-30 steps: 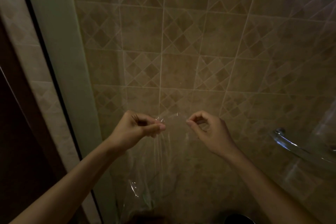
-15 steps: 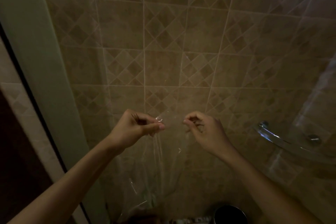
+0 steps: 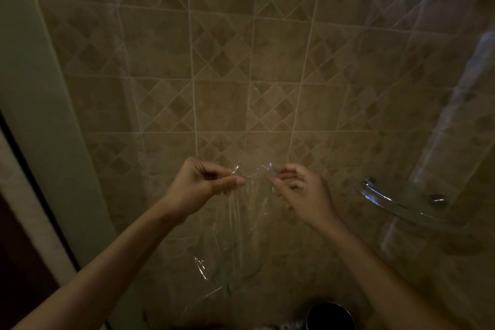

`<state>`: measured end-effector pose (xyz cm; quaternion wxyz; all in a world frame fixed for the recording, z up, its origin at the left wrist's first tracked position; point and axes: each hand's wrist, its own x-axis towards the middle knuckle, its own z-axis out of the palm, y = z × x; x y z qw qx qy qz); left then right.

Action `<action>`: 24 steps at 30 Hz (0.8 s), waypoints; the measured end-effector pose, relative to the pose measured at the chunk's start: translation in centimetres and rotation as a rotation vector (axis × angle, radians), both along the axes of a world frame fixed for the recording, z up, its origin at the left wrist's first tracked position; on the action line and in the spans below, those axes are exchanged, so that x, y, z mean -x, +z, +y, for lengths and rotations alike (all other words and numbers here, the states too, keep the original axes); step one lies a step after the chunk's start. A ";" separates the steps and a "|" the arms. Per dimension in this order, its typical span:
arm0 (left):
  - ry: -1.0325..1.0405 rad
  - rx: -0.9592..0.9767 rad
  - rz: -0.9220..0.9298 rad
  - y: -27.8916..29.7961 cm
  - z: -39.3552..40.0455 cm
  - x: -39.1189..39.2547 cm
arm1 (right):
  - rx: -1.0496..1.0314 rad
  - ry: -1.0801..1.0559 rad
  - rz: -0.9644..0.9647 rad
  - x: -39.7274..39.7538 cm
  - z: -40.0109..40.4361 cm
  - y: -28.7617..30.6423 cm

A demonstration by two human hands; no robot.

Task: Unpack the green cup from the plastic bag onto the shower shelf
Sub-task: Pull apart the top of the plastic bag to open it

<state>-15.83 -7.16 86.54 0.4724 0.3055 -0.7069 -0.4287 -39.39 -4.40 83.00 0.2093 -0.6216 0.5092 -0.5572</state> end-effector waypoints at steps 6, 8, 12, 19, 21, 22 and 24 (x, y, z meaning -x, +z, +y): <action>-0.014 -0.008 0.000 -0.2 0.0 -0.8 | 0.082 -0.059 0.207 0.7 -0.3 -0.5; -0.004 -0.010 0.000 -0.1 0.0 -1.0 | 0.124 -0.088 0.257 1.3 -0.5 -0.1; 0.017 0.005 0.015 0.1 0.1 -1.0 | 0.219 -0.126 0.338 2.0 -0.5 1.3; -0.023 0.068 0.021 1.3 0.6 -0.6 | 0.251 -0.129 0.253 2.0 -0.3 -0.3; -0.029 0.074 0.021 1.6 0.7 -0.6 | 0.227 -0.157 0.284 2.0 -0.6 -0.3; -0.024 0.074 0.022 1.6 0.7 -0.7 | 0.205 -0.151 0.280 1.9 -0.7 -0.2; -0.007 0.072 0.022 1.6 0.7 -1.3 | 0.173 -0.132 0.303 2.0 -0.7 0.0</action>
